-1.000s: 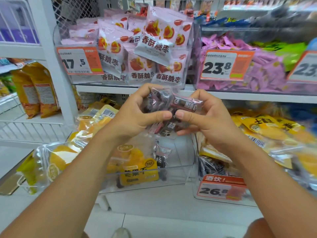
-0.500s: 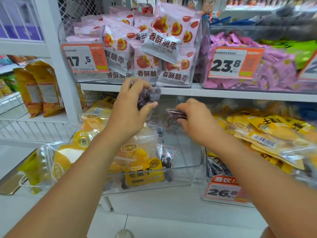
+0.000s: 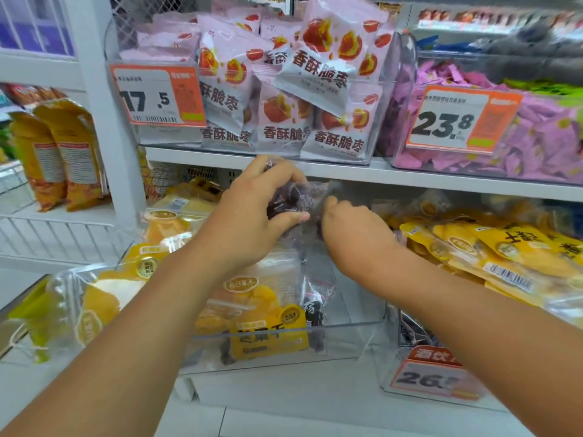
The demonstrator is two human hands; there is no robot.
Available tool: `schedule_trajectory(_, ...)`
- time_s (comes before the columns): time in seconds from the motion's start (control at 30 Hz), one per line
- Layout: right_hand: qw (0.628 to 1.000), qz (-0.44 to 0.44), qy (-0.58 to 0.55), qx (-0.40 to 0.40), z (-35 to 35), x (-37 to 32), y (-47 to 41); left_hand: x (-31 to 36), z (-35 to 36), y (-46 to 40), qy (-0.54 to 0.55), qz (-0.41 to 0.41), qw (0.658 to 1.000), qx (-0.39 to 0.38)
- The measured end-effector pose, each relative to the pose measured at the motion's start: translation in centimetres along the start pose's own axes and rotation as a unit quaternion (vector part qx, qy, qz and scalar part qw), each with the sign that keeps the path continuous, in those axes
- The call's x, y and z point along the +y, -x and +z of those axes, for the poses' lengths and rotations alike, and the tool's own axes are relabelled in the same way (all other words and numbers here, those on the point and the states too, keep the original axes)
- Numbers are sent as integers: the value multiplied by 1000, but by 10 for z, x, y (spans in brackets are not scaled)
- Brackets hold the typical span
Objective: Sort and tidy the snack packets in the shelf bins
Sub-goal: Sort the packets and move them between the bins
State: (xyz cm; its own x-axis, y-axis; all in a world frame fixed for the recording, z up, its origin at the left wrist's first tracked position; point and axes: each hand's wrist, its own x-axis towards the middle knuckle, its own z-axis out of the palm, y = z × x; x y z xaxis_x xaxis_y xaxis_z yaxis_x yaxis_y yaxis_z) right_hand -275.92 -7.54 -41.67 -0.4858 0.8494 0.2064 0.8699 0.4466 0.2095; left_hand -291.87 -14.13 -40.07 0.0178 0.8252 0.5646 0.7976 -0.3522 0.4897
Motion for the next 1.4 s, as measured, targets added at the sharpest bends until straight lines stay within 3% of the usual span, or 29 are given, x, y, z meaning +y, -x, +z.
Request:
schedule_trajectory(0.17, 998, 25, -37, -38, -6, 18, -44, 1, 0, -3, -23, -34, 999, -1)
schedule_trajectory(0.27, 996, -25, -33, -74, -8, 14, -56, -2, -1, -2, -50, -61, 997, -27)
schedule_trajectory(0.57, 999, -33, -14, 9, 17, 22, -56, -17, 6, -3, -53, -150, 983, -95)
schedule_trajectory(0.7, 996, -79, -5, -42, 39, 18, -81, -17, 10, -3, -52, -149, 982, -99)
schedule_trajectory(0.9, 993, -108, -35, -19, 50, 19, -117, -22, 9, -1, -56, -170, 980, -87)
schedule_trajectory(1.03, 994, -104, -34, -9, 51, 11, -123, -23, 9, -2, -48, -165, 981, -89)
schedule_trajectory(1.23, 995, -68, -54, -55, 44, 14, -107, -20, 8, -2, -36, -167, 982, -79)
schedule_trajectory(1.33, 988, -33, -141, -60, 31, 28, -80, -19, 8, -1, -36, -166, 982, -79)
schedule_trajectory(1.37, 969, -16, -235, -75, 25, 33, -70, -18, 7, -1, -32, -166, 982, -79)
schedule_trajectory(1.4, 920, -3, -375, -113, 18, 36, -59, -19, 6, -1, -29, -164, 983, -78)
